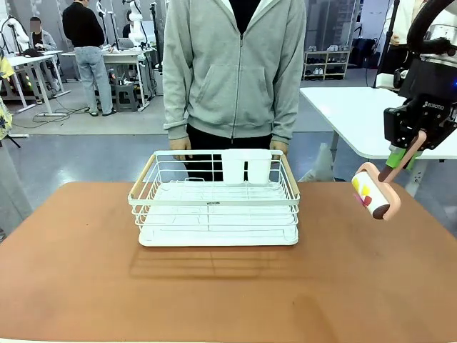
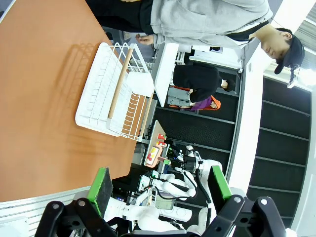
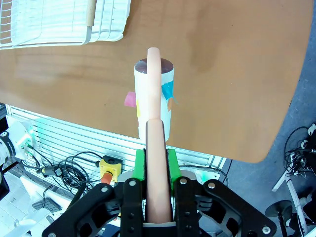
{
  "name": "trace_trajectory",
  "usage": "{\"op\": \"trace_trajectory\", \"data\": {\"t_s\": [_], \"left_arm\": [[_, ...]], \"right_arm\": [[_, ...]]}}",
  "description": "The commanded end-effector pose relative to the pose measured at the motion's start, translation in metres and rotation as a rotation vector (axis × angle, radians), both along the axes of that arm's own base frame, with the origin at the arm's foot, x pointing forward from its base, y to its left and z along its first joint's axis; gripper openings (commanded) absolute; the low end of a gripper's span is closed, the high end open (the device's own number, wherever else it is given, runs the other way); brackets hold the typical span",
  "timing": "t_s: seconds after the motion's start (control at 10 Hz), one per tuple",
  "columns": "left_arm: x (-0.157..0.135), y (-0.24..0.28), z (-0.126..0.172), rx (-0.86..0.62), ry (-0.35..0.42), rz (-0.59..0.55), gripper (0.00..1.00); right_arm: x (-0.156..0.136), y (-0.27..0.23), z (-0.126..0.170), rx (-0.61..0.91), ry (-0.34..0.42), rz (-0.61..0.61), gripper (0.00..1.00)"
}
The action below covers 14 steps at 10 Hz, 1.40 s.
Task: Clean the table.
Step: Place the Lint Roller down when the Dish drying rack is positioned in the middle of the table.
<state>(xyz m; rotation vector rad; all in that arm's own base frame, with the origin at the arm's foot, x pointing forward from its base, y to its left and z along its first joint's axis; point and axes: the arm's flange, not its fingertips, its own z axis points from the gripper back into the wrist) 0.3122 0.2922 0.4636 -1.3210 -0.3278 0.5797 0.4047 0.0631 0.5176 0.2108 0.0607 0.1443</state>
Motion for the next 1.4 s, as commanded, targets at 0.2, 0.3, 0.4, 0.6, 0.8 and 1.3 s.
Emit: {"op": "trace_trajectory", "data": {"t_s": [0.2, 0.3, 0.4, 0.6, 0.8, 1.3], "left_arm": [[-0.002, 0.001, 0.002, 0.000, -0.004, 0.000, 1.00], [-0.002, 0.001, 0.002, 0.000, -0.004, 0.000, 1.00], [-0.002, 0.001, 0.002, 0.000, -0.004, 0.000, 1.00], [-0.002, 0.001, 0.002, 0.000, -0.004, 0.000, 1.00], [-0.002, 0.001, 0.002, 0.000, -0.004, 0.000, 1.00], [-0.002, 0.001, 0.002, 0.000, -0.004, 0.000, 1.00]], "right_arm": [[-0.001, 0.002, 0.002, -0.019, 0.006, -0.019, 0.22], [0.000, 0.000, 0.000, 0.000, 0.000, 0.000, 0.22], [0.008, -0.006, 0.000, 0.023, 0.014, -0.096, 0.22], [0.024, -0.012, -0.016, -0.065, -0.026, -0.643, 0.22], [0.029, -0.021, -0.017, -0.063, 0.035, -1.113, 0.22], [0.051, -0.044, -0.039, 0.015, -0.035, -1.717, 0.22]]}}
